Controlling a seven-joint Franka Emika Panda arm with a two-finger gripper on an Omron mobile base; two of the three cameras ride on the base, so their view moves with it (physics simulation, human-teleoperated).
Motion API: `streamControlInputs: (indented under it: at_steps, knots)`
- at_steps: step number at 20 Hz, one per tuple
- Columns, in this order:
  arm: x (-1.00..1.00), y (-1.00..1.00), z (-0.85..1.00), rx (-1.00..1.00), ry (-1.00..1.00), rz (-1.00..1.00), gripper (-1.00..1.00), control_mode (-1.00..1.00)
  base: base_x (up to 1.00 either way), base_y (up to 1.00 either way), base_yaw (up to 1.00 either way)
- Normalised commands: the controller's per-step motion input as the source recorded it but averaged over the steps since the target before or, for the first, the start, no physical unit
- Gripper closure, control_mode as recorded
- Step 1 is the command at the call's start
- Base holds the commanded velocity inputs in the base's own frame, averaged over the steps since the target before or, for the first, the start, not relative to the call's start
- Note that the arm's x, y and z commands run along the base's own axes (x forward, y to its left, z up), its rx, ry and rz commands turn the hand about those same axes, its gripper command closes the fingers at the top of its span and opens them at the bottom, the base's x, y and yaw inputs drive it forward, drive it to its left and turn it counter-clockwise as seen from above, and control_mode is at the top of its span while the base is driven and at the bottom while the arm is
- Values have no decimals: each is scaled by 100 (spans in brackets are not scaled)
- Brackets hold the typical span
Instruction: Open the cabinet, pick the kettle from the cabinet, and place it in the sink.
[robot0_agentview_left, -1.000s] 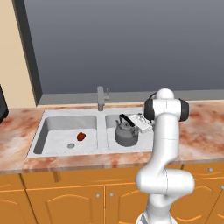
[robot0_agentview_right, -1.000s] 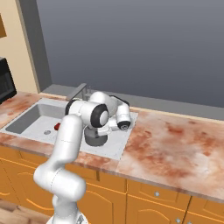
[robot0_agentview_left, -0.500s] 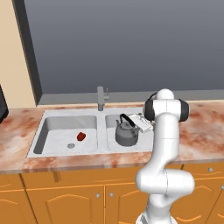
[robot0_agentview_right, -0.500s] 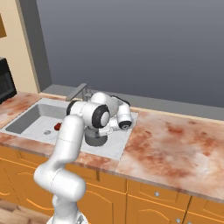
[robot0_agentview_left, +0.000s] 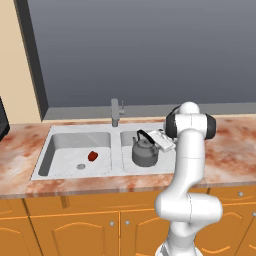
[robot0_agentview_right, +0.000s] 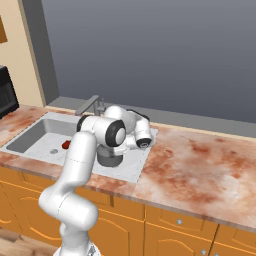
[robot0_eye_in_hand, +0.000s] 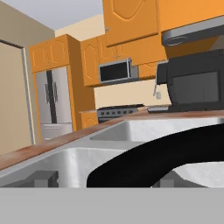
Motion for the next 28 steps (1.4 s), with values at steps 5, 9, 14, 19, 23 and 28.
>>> streamControlInputs:
  at_steps: [5, 9, 14, 19, 23, 28]
  knots:
    - [17, -17, -11, 0, 0, -1, -100, -100, 0, 0, 0]
    - [13, -14, -15, 0, 0, -4, -100, -100, 0, 0, 0]
    - [6, -3, -19, 0, 0, -9, -100, -100, 0, 0, 0]
    - [0, -8, -15, -1, 0, -17, -100, -100, 0, 0, 0]
    - [1, -10, -16, -8, 2, -20, -100, -100, 0, 0, 0]
    - [-1, 1, -13, -16, 0, -12, -100, -100, 0, 0, 0]
